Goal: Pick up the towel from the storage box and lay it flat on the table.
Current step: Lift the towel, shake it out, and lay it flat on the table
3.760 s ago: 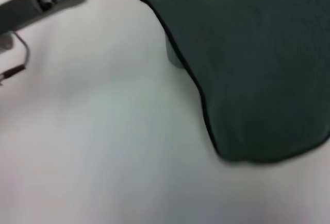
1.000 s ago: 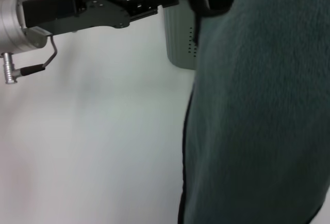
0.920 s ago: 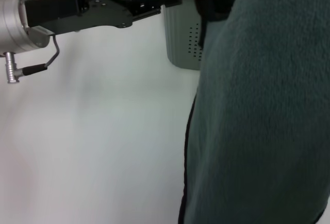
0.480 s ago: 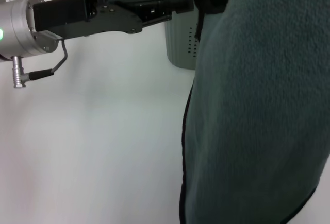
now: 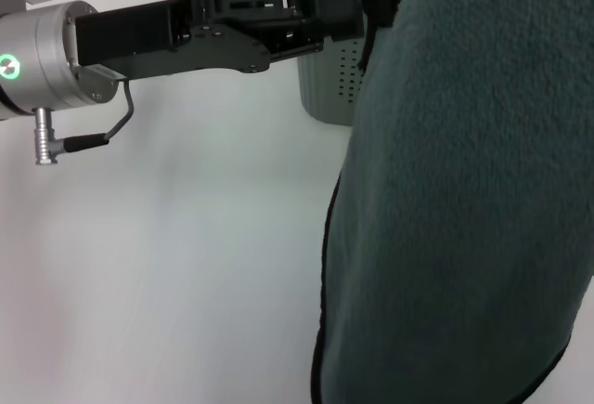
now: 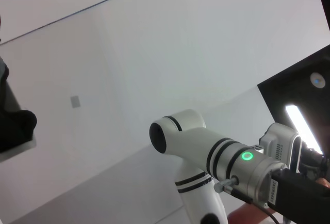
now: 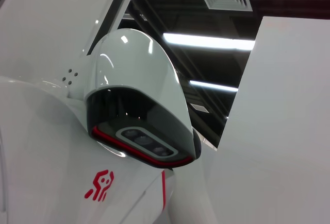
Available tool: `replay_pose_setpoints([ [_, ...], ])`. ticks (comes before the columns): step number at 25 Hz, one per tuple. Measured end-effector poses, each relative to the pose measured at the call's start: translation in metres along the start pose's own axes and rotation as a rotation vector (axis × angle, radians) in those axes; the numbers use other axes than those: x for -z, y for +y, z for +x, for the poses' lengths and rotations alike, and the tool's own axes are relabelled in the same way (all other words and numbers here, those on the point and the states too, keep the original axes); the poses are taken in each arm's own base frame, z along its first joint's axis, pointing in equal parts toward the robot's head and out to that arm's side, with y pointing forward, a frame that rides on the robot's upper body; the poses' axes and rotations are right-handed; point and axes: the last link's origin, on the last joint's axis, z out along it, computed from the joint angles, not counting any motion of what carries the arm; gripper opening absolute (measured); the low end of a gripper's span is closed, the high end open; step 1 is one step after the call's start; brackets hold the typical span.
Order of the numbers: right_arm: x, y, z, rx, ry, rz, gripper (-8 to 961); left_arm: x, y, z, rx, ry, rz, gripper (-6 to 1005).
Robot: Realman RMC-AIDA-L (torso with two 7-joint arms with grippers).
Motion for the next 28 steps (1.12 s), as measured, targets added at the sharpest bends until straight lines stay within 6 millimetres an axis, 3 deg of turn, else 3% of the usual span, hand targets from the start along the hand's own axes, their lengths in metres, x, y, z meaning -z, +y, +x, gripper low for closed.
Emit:
replay_pose_setpoints([
  [28,-0.0067,-0.002,0.0059,0.001,-0.015,-0.021,31,-0.0022,-0.0007,0.0026,0.005,0.031,-0.016,307],
])
